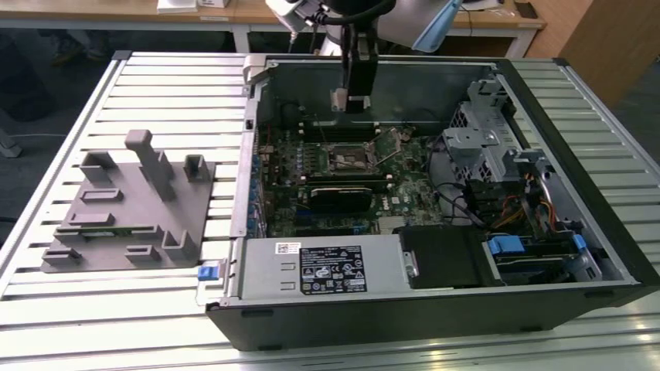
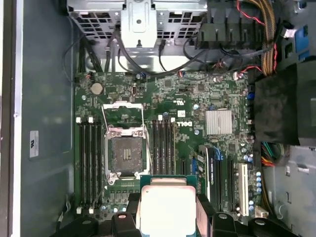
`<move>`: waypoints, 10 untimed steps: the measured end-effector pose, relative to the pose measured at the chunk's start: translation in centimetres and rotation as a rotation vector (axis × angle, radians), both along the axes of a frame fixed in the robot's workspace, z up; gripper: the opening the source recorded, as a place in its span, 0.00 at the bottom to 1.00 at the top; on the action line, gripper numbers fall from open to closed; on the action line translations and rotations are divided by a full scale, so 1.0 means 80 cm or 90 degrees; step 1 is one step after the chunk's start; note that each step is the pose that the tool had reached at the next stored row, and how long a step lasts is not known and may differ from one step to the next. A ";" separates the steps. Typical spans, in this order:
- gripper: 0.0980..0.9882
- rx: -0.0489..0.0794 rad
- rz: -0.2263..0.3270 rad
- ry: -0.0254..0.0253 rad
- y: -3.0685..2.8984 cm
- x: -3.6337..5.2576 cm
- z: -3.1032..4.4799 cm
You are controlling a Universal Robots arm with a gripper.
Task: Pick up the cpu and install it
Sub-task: 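Place the cpu into insertion slot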
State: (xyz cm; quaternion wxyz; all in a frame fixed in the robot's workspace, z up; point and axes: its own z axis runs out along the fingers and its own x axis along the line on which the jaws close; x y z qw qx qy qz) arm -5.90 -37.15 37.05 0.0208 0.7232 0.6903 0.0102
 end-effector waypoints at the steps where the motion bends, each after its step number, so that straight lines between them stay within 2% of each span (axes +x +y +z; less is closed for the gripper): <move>1: 0.49 0.000 -0.005 0.0000 0.0002 0.000 -0.0001; 10: 0.49 0.000 -0.055 0.0000 0.0018 -0.001 -0.0012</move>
